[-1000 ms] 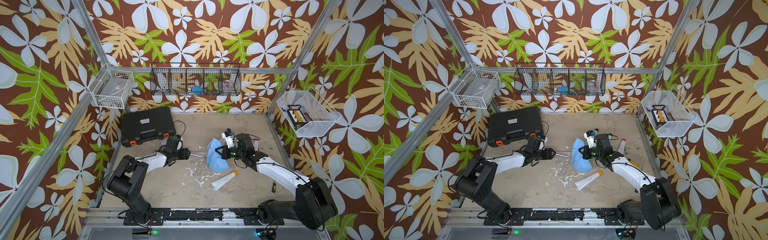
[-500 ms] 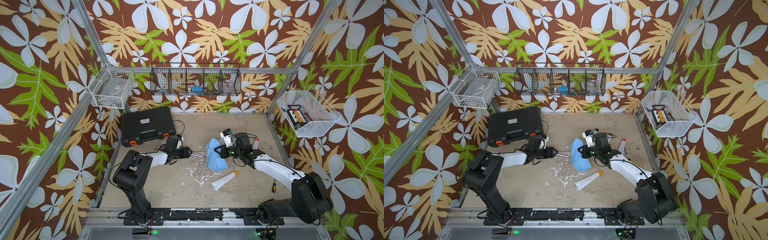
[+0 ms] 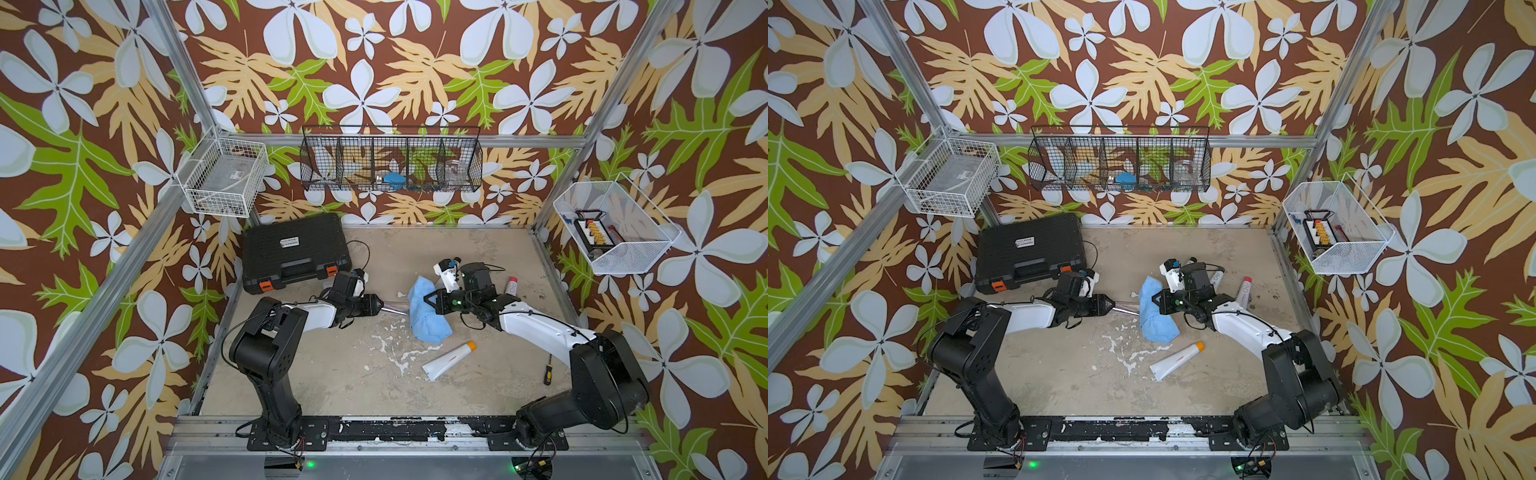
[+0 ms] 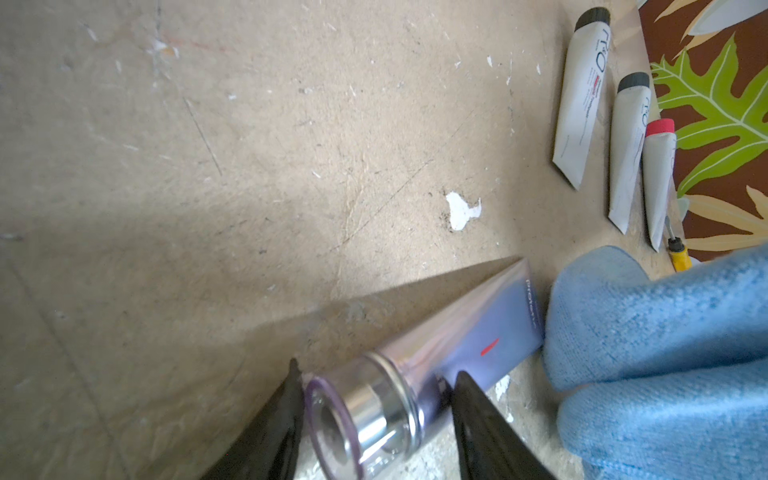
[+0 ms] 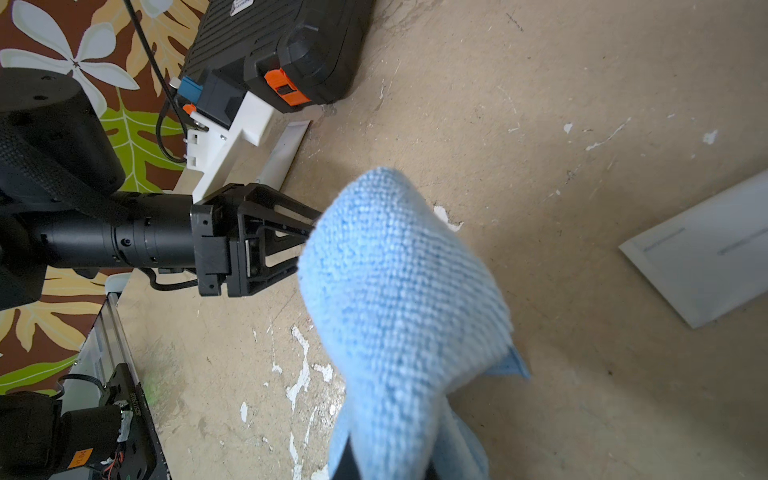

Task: Wipe the surface of the toothpaste tube
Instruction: Wipe the dirt from the toothpaste tube.

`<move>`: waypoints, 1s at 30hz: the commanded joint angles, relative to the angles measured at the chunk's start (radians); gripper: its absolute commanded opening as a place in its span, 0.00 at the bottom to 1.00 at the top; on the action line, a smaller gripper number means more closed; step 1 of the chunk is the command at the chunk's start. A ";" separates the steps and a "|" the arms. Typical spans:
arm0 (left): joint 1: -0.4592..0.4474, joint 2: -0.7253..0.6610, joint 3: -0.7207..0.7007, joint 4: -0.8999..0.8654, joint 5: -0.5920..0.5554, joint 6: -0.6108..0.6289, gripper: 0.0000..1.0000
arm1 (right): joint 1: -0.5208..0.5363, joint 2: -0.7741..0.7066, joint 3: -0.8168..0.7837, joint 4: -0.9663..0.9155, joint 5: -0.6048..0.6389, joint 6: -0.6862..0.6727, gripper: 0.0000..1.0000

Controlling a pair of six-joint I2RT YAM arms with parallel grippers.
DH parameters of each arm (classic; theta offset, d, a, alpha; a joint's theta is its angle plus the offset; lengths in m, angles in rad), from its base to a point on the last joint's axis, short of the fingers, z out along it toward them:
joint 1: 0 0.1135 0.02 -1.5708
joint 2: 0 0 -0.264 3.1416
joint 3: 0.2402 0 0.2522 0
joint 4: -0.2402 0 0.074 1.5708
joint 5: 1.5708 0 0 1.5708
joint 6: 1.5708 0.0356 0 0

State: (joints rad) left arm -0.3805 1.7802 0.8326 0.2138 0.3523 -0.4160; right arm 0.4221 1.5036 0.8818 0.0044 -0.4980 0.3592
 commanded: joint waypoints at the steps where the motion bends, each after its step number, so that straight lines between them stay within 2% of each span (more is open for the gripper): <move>1: 0.002 0.000 -0.004 -0.040 0.007 0.017 0.55 | 0.014 0.014 0.045 -0.019 -0.022 0.000 0.00; 4: 0.002 -0.015 -0.012 -0.036 0.012 0.015 0.53 | 0.038 0.031 0.081 -0.011 -0.019 0.023 0.00; 8: 0.002 -0.038 -0.034 -0.018 0.013 -0.001 0.53 | 0.066 0.082 0.095 0.080 -0.084 0.116 0.00; 12: 0.002 -0.041 -0.042 -0.010 0.016 -0.012 0.53 | 0.114 0.151 0.127 0.122 -0.068 0.168 0.00; 22: 0.002 -0.033 -0.055 0.019 0.028 -0.031 0.53 | 0.194 0.342 0.264 0.047 0.040 0.129 0.00; 30: 0.005 -0.041 -0.062 0.029 0.033 -0.021 0.52 | 0.195 0.401 0.254 0.039 0.088 0.116 0.00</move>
State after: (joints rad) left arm -0.3794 1.7432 0.7746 0.2379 0.3752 -0.4431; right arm 0.6159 1.8988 1.1381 0.0547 -0.4435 0.4927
